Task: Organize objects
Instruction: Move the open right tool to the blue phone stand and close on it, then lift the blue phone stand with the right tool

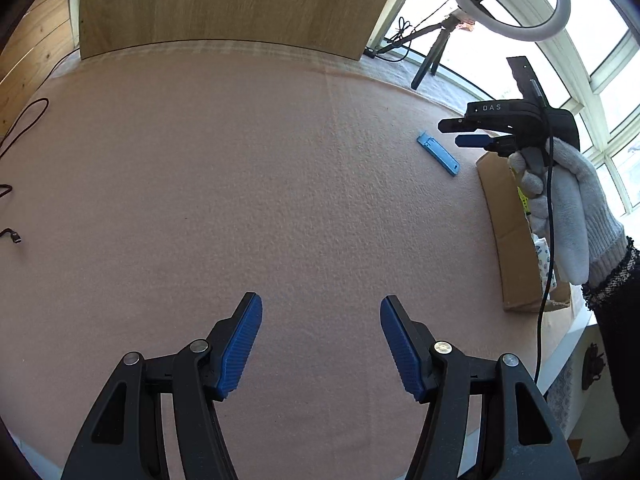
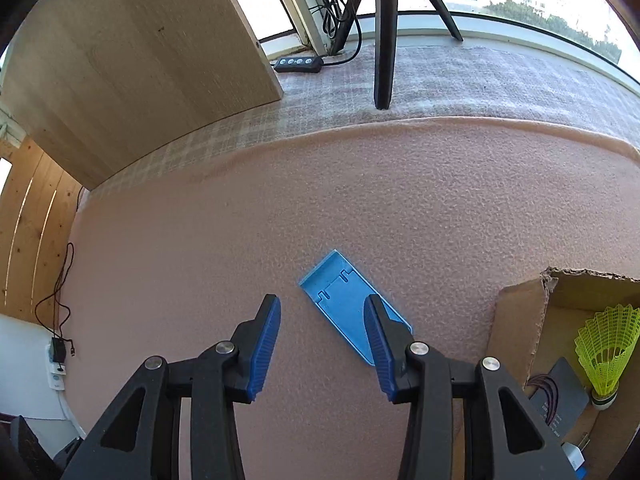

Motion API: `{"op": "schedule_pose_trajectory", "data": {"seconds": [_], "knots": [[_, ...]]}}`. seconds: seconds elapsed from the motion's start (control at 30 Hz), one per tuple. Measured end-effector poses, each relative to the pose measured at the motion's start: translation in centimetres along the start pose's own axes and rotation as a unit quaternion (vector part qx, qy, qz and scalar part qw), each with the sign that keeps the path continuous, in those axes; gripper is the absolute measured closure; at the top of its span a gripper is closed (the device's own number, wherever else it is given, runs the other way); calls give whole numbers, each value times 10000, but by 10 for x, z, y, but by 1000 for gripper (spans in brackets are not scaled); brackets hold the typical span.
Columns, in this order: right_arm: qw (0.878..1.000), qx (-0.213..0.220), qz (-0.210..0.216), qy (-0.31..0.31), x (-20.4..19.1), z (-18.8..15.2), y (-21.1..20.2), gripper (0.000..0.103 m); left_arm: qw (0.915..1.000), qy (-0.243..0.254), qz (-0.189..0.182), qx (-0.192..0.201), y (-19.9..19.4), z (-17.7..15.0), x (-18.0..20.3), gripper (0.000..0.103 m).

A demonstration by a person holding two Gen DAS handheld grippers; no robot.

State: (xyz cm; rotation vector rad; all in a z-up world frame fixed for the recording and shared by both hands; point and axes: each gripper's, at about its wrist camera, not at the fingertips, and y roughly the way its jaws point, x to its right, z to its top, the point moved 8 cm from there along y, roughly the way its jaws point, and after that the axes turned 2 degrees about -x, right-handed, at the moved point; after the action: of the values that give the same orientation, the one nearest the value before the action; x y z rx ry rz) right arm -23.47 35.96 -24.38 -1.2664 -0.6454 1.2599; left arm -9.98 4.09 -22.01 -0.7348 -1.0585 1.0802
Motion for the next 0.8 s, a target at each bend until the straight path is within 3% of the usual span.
{"op": "schedule_pose_trajectory", "data": {"seconds": [0.27,0.8], "knots": [[9994,-147,-294,103,6,14,24,63,9999,-135,51,38,-7,-2,-20,38],[9979,-499,274,297,6,-1,30,63,9999,-74,10,-68,0,0,-12,38]]}}
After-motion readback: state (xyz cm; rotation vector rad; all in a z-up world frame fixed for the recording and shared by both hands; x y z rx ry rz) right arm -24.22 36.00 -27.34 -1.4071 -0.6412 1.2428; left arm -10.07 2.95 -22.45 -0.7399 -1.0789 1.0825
